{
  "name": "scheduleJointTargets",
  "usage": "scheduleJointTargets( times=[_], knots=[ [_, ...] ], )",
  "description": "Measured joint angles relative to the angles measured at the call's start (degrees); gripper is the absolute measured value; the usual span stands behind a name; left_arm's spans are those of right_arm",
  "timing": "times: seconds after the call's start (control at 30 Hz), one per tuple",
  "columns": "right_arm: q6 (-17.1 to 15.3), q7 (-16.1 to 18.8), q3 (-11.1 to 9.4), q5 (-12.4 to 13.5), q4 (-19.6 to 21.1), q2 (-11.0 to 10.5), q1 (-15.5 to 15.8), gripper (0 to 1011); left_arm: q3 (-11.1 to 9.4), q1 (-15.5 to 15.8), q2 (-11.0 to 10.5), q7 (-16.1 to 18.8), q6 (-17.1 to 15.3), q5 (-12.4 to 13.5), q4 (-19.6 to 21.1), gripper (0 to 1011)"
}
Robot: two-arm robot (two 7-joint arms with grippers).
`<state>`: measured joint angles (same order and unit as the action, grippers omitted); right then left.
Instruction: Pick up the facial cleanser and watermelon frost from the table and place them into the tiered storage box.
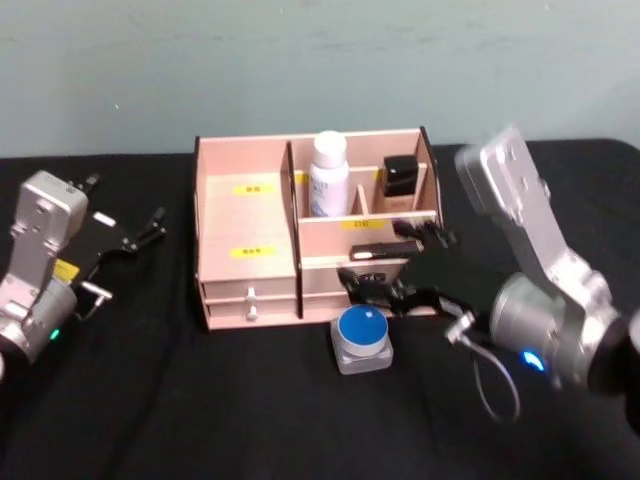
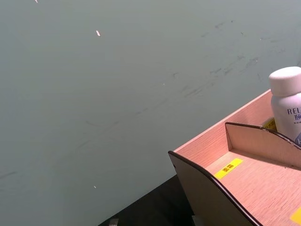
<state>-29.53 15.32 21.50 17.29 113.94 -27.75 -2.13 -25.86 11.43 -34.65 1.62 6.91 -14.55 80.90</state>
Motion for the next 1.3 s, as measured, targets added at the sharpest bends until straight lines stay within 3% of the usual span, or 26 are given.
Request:
scheduleJointTargets(
  times=[0.27, 0.43, 0.67, 1.3],
  knots=[
    [-1.9, -2.6, -1.6, -1.2, 4.0, -0.5, 8.5, 1002, 0.0, 0.0, 0.0, 0.0, 0.0, 0.0, 0.0, 1010],
    [-2.8, -3.2, -1.8, -1.4, 3.5, 0.4, 10.7, 1002, 0.0, 0.0, 0.0, 0.0, 0.0, 0.0, 0.0, 1010],
    [-3.6, -3.0, -1.7, -2.0, 1.0, 2.1, 11.1, 1002, 0.0, 0.0, 0.0, 0.0, 0.0, 0.0, 0.0, 1010],
    [-3.8, -1.7, -0.6, -5.8, -4.5, 5.3, 8.0, 1002, 0.0, 0.0, 0.0, 0.0, 0.0, 0.0, 0.0, 1010]
  ],
)
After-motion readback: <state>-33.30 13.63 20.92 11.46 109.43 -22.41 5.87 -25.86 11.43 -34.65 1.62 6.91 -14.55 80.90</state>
